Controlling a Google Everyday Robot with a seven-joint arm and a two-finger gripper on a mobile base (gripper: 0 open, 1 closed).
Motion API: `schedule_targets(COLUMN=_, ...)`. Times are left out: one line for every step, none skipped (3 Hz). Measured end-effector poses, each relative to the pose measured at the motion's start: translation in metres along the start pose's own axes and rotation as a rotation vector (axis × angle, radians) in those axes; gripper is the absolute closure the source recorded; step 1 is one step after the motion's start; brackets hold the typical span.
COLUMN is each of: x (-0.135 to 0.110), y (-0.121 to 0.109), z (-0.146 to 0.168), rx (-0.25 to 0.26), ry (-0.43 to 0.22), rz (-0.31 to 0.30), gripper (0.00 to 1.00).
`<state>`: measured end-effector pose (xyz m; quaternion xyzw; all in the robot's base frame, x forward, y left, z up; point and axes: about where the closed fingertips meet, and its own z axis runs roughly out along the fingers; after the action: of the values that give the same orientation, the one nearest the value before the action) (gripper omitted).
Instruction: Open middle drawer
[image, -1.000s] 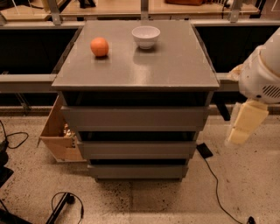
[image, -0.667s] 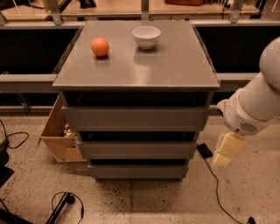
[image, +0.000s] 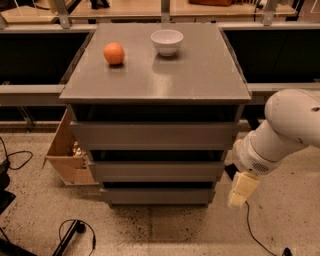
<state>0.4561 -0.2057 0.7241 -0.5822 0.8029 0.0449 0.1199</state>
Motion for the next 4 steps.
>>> schedule_targets(x=0.0, y=0.0, z=0.0, rx=0.0, ry=0.0, rz=0.0, gripper=0.0)
schedule_targets(x=-0.008, y=-0.002, z=0.029, rx=-0.007, ry=-0.002, rz=-0.037, gripper=0.0)
schedule_targets(x=-0.014, y=-0.014, z=0.082, rx=-0.021, ry=-0.01, rz=-0.083, gripper=0.0)
schedule_targets(x=-0.017, y=-0.029, z=0.135, rx=-0.028, ry=-0.012, rz=-0.12, gripper=0.0)
